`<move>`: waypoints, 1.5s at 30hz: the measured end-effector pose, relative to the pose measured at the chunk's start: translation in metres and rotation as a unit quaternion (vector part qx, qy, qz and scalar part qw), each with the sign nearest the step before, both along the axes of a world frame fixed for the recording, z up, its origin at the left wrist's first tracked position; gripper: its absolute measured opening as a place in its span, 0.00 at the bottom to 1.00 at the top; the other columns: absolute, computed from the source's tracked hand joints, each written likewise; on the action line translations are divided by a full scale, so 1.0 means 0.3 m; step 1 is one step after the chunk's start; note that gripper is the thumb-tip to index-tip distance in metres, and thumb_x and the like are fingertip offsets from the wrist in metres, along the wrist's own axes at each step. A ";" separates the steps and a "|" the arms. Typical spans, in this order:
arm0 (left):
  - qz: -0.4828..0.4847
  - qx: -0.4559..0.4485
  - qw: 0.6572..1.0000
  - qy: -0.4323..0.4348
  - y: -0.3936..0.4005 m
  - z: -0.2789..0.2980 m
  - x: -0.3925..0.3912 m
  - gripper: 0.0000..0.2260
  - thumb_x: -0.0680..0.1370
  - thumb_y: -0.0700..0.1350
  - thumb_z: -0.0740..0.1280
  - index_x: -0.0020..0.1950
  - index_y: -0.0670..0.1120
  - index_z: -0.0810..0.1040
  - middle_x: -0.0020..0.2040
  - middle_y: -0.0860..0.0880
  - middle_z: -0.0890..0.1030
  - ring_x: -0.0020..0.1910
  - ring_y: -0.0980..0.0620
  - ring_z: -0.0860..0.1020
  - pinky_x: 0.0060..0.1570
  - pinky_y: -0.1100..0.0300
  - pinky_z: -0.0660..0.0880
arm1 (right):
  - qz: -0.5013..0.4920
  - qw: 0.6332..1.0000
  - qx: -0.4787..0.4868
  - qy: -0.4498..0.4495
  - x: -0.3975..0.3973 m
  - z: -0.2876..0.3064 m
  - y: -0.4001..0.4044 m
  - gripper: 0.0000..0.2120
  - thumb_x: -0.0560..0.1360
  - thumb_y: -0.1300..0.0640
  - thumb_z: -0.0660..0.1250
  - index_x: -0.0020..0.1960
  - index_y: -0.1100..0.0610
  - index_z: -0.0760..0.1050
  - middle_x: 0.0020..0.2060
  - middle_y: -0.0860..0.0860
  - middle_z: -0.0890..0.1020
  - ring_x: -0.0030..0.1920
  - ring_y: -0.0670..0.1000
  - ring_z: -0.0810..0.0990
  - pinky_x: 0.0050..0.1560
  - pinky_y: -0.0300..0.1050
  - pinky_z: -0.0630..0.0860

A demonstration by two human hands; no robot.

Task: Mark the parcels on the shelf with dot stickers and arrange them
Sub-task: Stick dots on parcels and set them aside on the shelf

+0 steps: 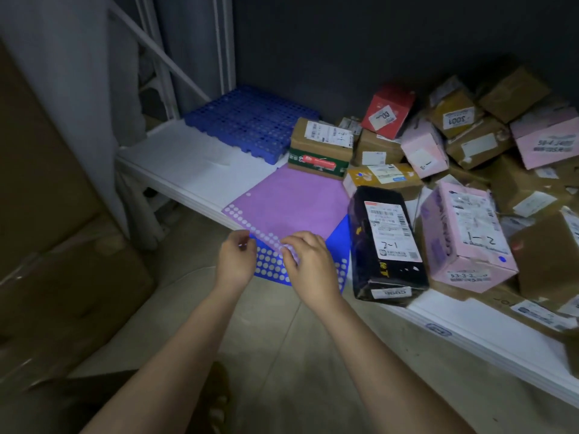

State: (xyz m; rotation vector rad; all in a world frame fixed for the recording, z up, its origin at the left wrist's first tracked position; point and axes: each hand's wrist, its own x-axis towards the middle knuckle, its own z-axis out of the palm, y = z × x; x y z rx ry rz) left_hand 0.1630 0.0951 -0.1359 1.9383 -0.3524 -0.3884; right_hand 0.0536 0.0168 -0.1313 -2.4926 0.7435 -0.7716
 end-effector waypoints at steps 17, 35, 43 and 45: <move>0.061 -0.124 0.985 0.108 -0.084 -0.093 0.038 0.20 0.73 0.34 0.69 0.60 0.46 0.65 0.43 0.48 0.80 0.39 0.55 0.79 0.42 0.67 0.74 | -0.022 0.997 -0.022 0.075 0.148 -0.120 -0.098 0.14 0.70 0.51 0.72 0.53 0.56 0.82 0.53 0.51 0.82 0.54 0.58 0.78 0.52 0.52 0.73; 0.011 -0.104 0.991 0.080 -0.062 -0.074 0.005 0.17 0.76 0.36 0.66 0.56 0.50 0.62 0.38 0.51 0.79 0.37 0.56 0.77 0.40 0.62 0.70 | 0.033 0.995 0.028 0.085 0.178 -0.078 -0.134 0.05 0.74 0.58 0.69 0.44 0.56 0.83 0.42 0.51 0.82 0.45 0.54 0.77 0.46 0.49 0.75; 0.017 -0.033 0.998 0.054 -0.042 -0.060 0.012 0.17 0.74 0.45 0.70 0.54 0.53 0.62 0.36 0.52 0.82 0.41 0.47 0.81 0.45 0.52 0.76 | -0.078 0.986 0.135 -0.066 0.134 -0.036 -0.090 0.04 0.75 0.60 0.68 0.46 0.58 0.82 0.42 0.51 0.82 0.37 0.48 0.78 0.42 0.42 0.76; 0.008 -0.001 1.000 0.024 -0.039 -0.044 0.008 0.16 0.74 0.51 0.69 0.53 0.54 0.63 0.35 0.51 0.81 0.40 0.46 0.81 0.45 0.50 0.76 | -0.086 0.984 0.116 -0.106 0.077 0.003 -0.056 0.04 0.75 0.60 0.69 0.45 0.57 0.82 0.41 0.50 0.81 0.35 0.45 0.77 0.40 0.37 0.74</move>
